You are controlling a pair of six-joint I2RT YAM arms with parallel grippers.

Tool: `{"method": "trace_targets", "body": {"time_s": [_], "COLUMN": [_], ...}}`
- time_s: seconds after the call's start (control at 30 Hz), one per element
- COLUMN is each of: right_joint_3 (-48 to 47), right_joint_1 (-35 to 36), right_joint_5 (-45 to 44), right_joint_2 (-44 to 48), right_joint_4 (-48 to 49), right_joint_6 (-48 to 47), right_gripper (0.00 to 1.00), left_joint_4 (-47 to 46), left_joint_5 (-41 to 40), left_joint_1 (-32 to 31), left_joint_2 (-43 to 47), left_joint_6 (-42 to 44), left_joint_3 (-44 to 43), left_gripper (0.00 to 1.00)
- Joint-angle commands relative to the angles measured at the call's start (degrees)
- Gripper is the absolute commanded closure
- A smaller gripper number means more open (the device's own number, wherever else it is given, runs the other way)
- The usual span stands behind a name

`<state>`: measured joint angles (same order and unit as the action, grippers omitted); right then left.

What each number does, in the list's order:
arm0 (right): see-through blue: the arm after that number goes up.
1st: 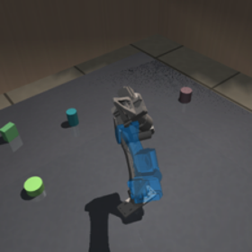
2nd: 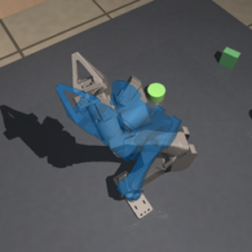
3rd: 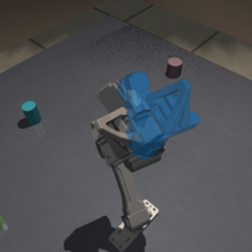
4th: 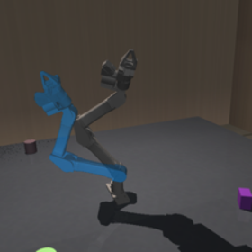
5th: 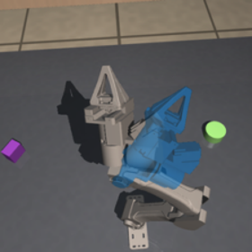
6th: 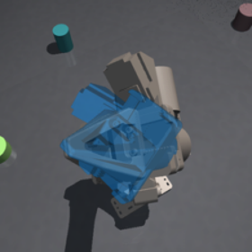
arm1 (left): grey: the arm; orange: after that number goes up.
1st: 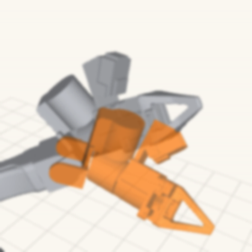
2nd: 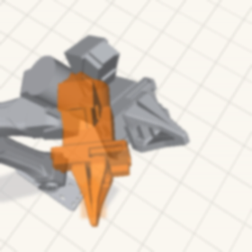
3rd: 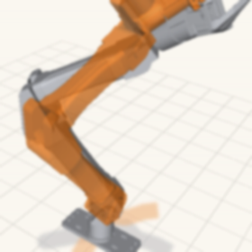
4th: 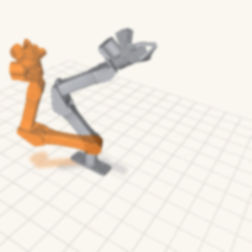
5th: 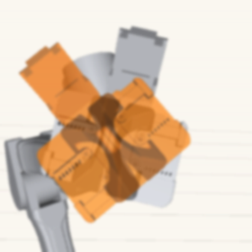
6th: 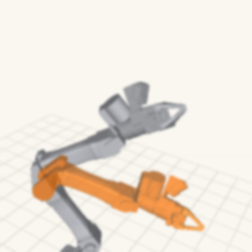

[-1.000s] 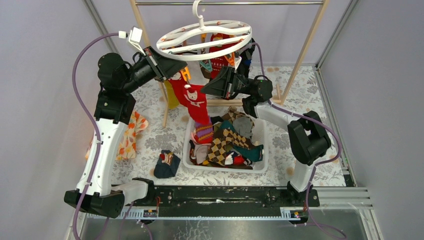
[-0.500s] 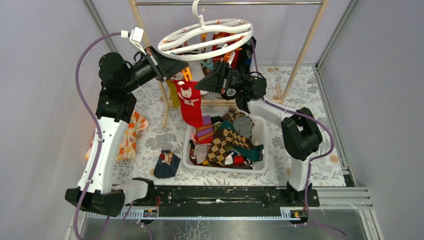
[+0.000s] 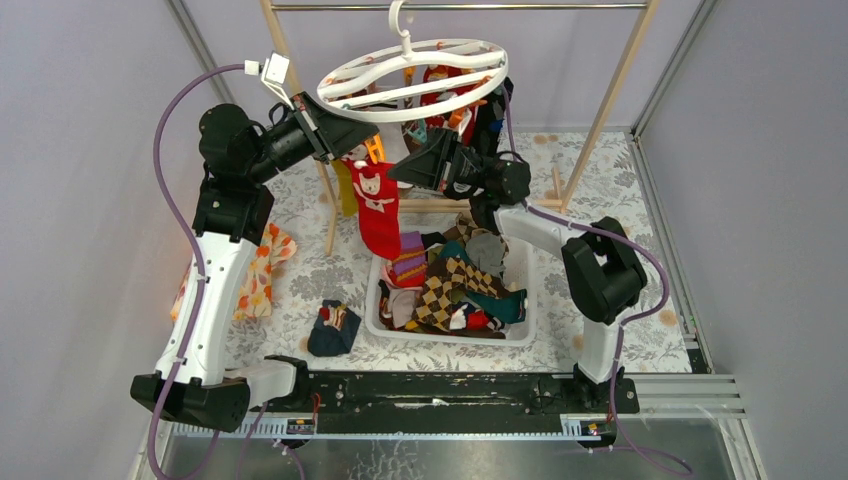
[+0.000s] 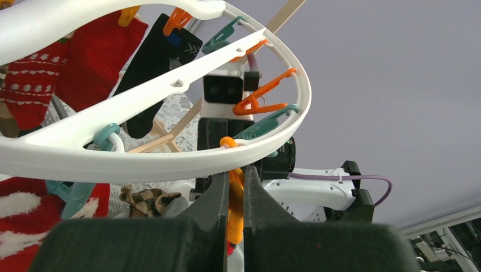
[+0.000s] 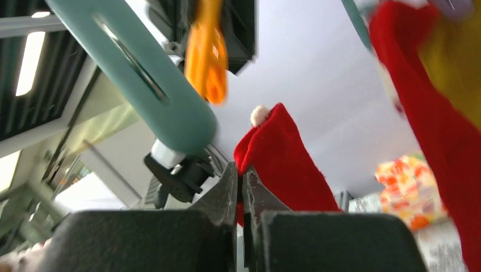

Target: Clip the socks to the hanger

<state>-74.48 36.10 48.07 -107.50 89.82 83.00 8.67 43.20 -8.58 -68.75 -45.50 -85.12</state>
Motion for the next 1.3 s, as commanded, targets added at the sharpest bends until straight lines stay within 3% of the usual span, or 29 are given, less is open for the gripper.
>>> {"method": "trace_targets", "body": {"time_s": [0.0, 0.17, 0.37, 0.47, 0.63, 0.93, 1.1, 1.27], "right_joint_3": [12.5, 20.7, 17.5, 16.0, 10.5, 7.0, 6.8, 8.0], "right_joint_1": [3.0, 8.6, 15.8, 16.5, 15.0, 12.0, 12.0, 17.1], "right_joint_5": [-10.6, -34.7, -51.3, -49.8, -39.1, -37.3, -38.3, -49.1], "right_joint_2": [13.6, 27.8, 31.4, 29.7, 26.0, 29.6, 31.8, 36.1], "right_joint_4": [-11.3, -37.4, -48.9, -48.0, -51.1, -62.1, -66.2, -67.5], "right_joint_6": [-20.7, -44.6, -56.9, -57.4, -55.8, -59.9, -63.3, -70.7], "right_gripper": [1.00, 1.00, 1.00, 1.00, 1.00, 1.00, 1.00, 1.00], "left_joint_4": [0.8, 2.9, 3.6, 3.5, 2.4, 2.3, 1.7, 1.5], "left_joint_5": [-3.5, -7.5, -9.3, -9.2, -8.0, -7.6, -7.6, -7.8], "left_joint_1": [0.0, -0.1, -0.2, -0.2, -0.2, -0.2, -0.2, -0.3], "left_joint_2": [0.9, 1.9, 1.7, 1.6, 2.6, 2.9, 2.6, 2.5], "left_joint_6": [3.7, 6.1, 7.0, 7.0, 6.6, 7.0, 6.3, 6.2], "left_joint_3": [-1.2, -0.5, -0.8, -0.7, 0.1, 0.4, 0.4, 0.9], "left_gripper": [1.00, 1.00, 1.00, 1.00, 1.00, 1.00, 1.00, 1.00]}}
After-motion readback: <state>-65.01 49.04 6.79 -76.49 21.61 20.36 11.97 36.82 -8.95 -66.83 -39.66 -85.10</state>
